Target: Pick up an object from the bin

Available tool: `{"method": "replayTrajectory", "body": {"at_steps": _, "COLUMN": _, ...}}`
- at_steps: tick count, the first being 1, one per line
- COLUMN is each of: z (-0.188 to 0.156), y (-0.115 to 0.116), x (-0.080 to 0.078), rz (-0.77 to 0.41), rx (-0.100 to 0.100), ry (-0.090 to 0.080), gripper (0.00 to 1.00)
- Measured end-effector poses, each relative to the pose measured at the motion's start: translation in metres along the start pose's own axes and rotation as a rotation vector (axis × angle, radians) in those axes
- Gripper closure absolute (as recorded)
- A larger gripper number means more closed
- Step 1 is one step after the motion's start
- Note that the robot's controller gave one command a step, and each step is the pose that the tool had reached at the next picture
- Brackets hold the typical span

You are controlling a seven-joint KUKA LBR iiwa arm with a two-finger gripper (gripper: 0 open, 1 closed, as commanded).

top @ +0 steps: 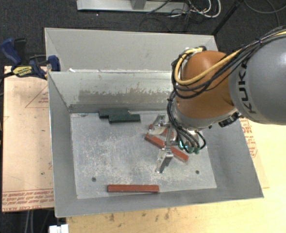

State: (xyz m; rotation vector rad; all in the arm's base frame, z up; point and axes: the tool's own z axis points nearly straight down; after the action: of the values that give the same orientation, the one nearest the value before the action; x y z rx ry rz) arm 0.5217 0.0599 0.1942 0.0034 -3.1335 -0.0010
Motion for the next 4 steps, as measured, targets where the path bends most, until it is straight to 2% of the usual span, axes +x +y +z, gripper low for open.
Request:
{"method": "replayTrajectory", "body": {"at_steps": 1, "z": -0.004, "y": 0.0, "x": -0.002, "rz": 0.002, "rx": 0.0, "ry": -0.008, "gripper": 0.0}}
{"method": "replayTrajectory", "body": {"at_steps": 2, "z": 0.069, "y": -0.043, "x": -0.032, "rz": 0.07, "rx": -0.001, "ry": -0.014, "gripper": 0.0}}
{"method": "replayTrajectory", "body": {"at_steps": 3, "z": 0.112, "y": -0.079, "x": -0.049, "rz": -0.094, "rx": 0.0, "ry": -0.013, "gripper": 0.0}}
{"method": "replayTrajectory", "body": {"at_steps": 4, "z": 0.115, "y": -0.07, "x": -0.049, "rz": 0.148, "rx": -0.004, "ry": -0.02, "gripper": 0.0}}
